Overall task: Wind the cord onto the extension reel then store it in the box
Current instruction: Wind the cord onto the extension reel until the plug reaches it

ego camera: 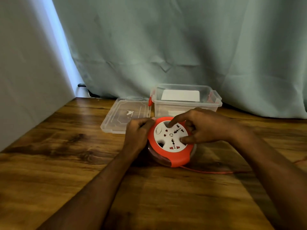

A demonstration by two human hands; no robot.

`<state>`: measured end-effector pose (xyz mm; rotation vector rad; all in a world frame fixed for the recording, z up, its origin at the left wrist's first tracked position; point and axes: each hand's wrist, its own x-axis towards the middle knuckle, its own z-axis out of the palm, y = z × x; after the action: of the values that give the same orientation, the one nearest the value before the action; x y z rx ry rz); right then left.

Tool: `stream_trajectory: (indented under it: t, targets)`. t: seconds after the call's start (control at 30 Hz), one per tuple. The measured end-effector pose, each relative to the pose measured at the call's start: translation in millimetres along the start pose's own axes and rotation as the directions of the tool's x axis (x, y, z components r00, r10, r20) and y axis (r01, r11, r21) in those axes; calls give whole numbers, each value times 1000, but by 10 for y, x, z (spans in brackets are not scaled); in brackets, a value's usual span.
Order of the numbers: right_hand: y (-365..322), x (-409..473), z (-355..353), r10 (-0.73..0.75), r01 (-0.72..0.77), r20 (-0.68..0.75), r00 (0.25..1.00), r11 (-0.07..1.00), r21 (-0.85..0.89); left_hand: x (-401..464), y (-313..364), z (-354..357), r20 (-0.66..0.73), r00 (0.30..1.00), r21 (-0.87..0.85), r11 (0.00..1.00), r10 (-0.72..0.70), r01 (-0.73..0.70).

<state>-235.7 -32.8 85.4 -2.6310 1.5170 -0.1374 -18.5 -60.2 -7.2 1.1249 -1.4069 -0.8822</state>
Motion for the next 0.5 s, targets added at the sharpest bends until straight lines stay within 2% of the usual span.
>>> stream_trajectory:
  t: [0.17, 0.37, 0.5]
  targets:
    - [69, 16, 83, -37, 29, -73, 997, 994, -109, 25, -12, 2, -15, 1000, -30, 999, 21, -22]
    - [115, -1, 164, -13, 9, -81, 997, 999, -48, 60, -20, -31, 37, 999, -55, 998, -14, 16]
    - [15, -5, 160, 15, -35, -143, 990, 990, -134, 79, -72, -32, 18, 1000, -24, 1000, 14, -13]
